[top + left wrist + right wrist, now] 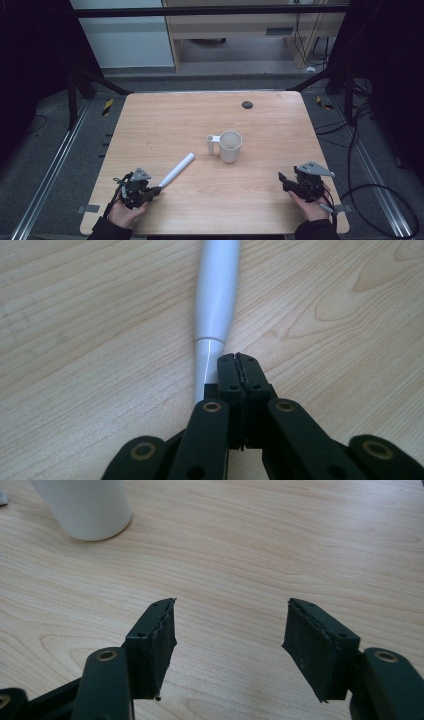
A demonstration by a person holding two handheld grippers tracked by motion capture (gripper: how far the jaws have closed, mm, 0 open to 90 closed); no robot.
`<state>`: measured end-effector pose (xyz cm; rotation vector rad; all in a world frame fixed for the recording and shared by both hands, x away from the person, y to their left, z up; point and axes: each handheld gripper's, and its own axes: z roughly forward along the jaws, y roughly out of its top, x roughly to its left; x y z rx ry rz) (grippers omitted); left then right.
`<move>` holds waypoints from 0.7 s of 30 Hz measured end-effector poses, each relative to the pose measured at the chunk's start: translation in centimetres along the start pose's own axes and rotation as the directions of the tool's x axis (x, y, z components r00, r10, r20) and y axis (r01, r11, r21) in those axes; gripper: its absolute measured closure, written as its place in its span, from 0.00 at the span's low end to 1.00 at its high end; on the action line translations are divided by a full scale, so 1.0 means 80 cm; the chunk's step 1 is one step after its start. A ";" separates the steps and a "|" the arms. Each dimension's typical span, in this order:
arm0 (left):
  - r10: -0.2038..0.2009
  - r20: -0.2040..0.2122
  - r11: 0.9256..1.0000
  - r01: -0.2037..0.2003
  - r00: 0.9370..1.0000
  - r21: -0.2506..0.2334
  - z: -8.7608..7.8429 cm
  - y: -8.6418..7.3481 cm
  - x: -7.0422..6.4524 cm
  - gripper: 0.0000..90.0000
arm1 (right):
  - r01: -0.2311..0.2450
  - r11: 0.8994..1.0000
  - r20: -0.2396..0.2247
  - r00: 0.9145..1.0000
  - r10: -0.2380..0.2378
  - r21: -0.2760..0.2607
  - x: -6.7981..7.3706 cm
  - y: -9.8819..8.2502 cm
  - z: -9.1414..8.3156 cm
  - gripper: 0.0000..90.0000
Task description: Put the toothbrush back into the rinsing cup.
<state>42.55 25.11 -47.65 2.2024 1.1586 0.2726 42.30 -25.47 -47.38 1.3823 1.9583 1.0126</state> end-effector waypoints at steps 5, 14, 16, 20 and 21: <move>-0.005 -0.010 1.000 0.005 1.000 0.009 0.001 -0.001 0.003 0.99 | 0.000 1.000 0.003 1.000 0.000 0.001 0.000 0.000 0.000 0.41; -0.018 -0.041 1.000 0.018 0.999 0.011 0.001 -0.001 0.011 0.99 | -0.003 1.000 0.003 1.000 0.003 0.004 0.000 0.000 0.000 0.41; -0.025 -0.050 1.000 0.026 0.998 0.010 0.000 -0.001 0.014 0.99 | -0.003 1.000 0.003 1.000 0.003 0.004 0.000 0.000 0.000 0.41; -0.040 -0.067 0.999 0.040 0.997 0.007 0.001 0.000 0.020 0.99 | -0.002 1.000 0.004 1.000 0.002 0.004 -0.001 0.000 0.000 0.41; -0.042 -0.071 0.999 0.043 0.997 0.006 0.001 0.000 0.021 0.99 | -0.002 1.000 0.005 1.000 0.002 0.005 -0.001 0.000 0.000 0.41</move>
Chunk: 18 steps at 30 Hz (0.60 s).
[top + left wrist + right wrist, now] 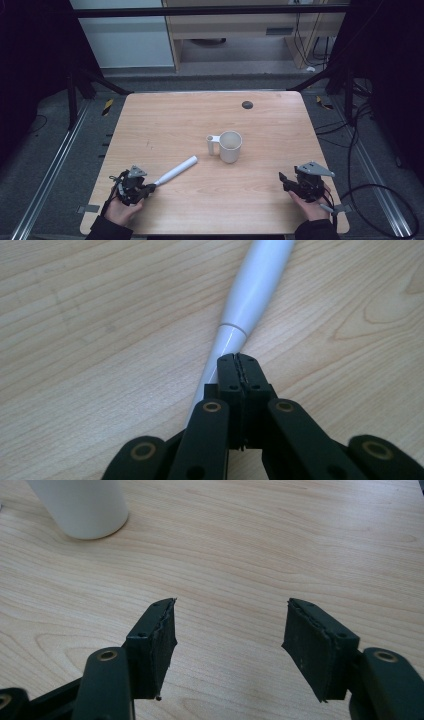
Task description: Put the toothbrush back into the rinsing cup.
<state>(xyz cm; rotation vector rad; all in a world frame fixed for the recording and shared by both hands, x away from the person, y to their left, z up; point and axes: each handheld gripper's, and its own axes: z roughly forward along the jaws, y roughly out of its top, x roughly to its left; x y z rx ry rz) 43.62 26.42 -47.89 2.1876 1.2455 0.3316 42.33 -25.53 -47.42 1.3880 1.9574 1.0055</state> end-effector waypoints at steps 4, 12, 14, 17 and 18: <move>-0.011 -0.015 1.000 0.011 1.000 -0.010 0.001 0.002 0.004 0.99 | 0.000 1.000 0.000 1.000 0.000 0.000 0.000 0.000 0.000 0.42; -0.020 -0.035 1.000 0.019 0.999 -0.009 0.006 0.006 0.011 0.99 | -0.001 1.000 -0.001 1.000 0.001 0.001 0.000 0.000 0.000 0.42; -0.021 -0.040 1.000 0.021 0.999 -0.007 0.007 0.007 0.013 0.99 | 0.003 1.000 0.001 1.000 -0.003 0.001 0.000 0.000 0.000 0.42; -0.024 -0.050 1.000 0.024 0.998 -0.010 0.008 0.009 0.015 0.99 | 0.003 1.000 0.001 1.000 -0.003 0.001 0.000 0.000 0.001 0.42; -0.026 -0.053 1.000 0.025 0.998 -0.011 0.009 0.009 0.015 0.99 | 0.005 1.000 0.001 1.000 -0.005 0.002 0.000 0.000 0.001 0.42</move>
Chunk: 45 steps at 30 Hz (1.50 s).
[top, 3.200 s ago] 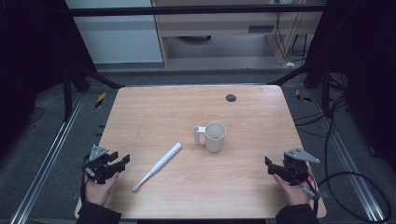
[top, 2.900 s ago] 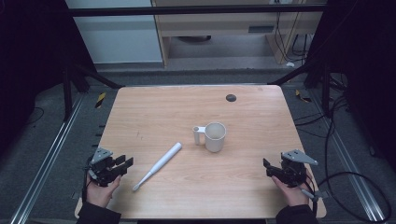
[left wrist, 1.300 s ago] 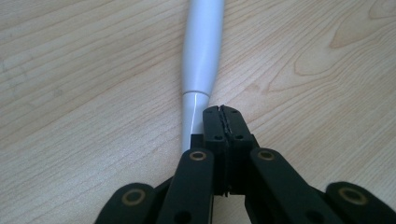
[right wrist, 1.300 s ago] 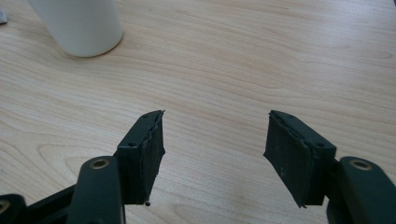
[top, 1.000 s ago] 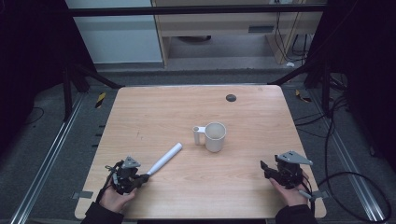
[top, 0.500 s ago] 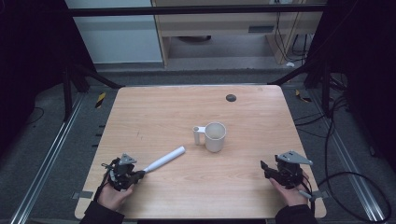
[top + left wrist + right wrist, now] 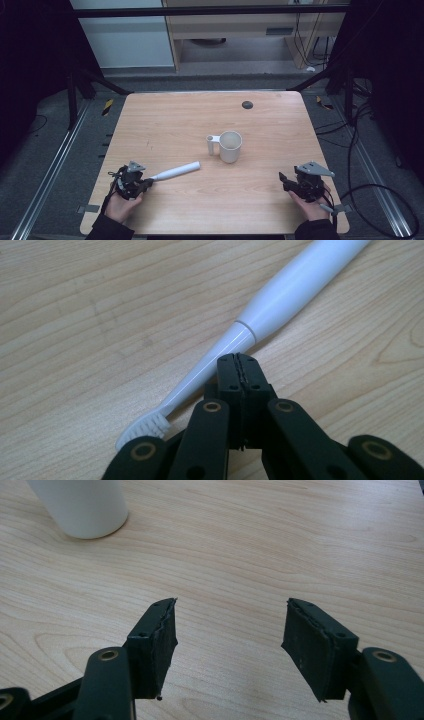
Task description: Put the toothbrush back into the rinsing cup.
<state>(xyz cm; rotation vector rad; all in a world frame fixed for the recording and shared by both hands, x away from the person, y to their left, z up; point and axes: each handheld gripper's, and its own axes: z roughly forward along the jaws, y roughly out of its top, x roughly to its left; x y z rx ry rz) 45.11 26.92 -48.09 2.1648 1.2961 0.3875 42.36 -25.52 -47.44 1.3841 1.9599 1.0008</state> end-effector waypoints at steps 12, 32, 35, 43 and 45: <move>-0.014 -0.029 1.000 0.013 0.999 -0.013 0.007 0.007 0.006 0.99 | -0.001 1.000 -0.002 1.000 0.001 0.001 0.000 0.000 0.001 0.42; -0.041 -0.069 0.999 0.038 0.997 -0.037 0.019 0.022 0.017 0.99 | 0.002 1.000 -0.005 1.000 -0.002 0.007 0.001 0.001 0.002 0.42; -0.042 -0.074 0.999 0.039 0.996 -0.037 0.022 0.026 0.019 0.99 | 0.003 1.000 -0.007 1.000 -0.003 0.006 0.001 0.000 0.002 0.42; -0.064 -0.066 0.994 0.058 0.996 -0.095 0.006 0.032 0.018 0.99 | 0.002 1.000 -0.003 1.000 -0.002 0.000 0.000 0.001 0.001 0.42; -0.055 -0.059 0.992 0.047 0.997 -0.116 -0.002 0.035 0.012 0.99 | 0.000 1.000 -0.003 1.000 0.000 0.000 0.000 0.001 0.000 0.43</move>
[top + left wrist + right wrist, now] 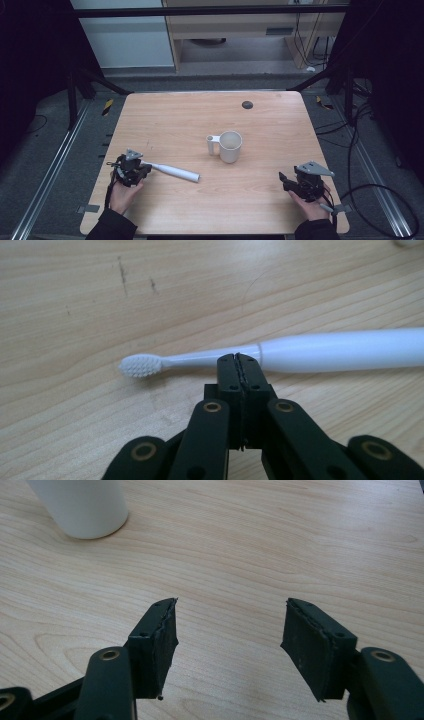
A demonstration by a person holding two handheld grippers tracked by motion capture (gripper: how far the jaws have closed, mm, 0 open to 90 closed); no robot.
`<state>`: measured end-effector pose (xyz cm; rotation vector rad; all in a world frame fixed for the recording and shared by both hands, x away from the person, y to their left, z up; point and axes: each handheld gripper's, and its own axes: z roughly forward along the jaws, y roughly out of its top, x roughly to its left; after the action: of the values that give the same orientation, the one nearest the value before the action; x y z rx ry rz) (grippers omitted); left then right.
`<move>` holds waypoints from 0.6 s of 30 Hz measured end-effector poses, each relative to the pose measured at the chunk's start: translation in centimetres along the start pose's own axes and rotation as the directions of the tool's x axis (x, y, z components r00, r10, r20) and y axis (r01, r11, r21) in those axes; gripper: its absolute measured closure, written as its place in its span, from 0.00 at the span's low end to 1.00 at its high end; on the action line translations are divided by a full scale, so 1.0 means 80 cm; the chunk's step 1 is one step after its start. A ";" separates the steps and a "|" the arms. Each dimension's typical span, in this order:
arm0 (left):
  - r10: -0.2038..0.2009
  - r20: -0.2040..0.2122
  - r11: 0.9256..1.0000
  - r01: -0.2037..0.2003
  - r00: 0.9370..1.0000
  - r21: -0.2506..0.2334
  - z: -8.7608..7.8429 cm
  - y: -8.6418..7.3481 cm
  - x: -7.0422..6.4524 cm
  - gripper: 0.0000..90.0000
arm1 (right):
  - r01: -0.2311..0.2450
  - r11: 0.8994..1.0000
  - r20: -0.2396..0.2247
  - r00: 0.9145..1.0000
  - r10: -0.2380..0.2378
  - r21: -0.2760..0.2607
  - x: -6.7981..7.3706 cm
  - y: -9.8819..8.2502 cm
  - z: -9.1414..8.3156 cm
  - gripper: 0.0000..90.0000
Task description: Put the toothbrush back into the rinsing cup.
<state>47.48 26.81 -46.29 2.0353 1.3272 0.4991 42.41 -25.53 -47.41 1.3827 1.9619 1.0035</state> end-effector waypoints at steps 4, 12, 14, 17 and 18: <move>0.018 0.035 0.998 -0.016 0.999 -0.055 -0.015 0.012 -0.020 0.99 | -0.006 1.000 -0.002 1.000 0.006 0.001 0.000 0.000 -0.001 0.43; 0.093 0.100 0.994 -0.086 0.991 -0.071 -0.015 0.028 -0.069 0.99 | -0.003 1.000 0.000 1.000 0.003 0.000 0.000 0.000 0.000 0.43; 0.104 0.113 0.993 -0.096 0.988 -0.069 -0.010 0.030 -0.079 0.99 | -0.003 1.000 0.000 1.000 0.003 0.001 0.000 0.000 0.001 0.43; 0.126 0.125 0.991 -0.120 0.984 -0.059 -0.001 0.035 -0.092 0.99 | -0.004 1.000 -0.001 1.000 0.004 0.002 0.000 0.000 0.001 0.43; 0.131 0.129 0.991 -0.125 0.983 -0.054 0.002 0.037 -0.096 0.99 | -0.002 1.000 0.000 1.000 0.002 0.003 0.000 0.000 0.001 0.43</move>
<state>46.35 18.97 -44.12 2.0867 1.1028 0.4386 42.48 -25.48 -47.49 1.3870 1.9632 1.0021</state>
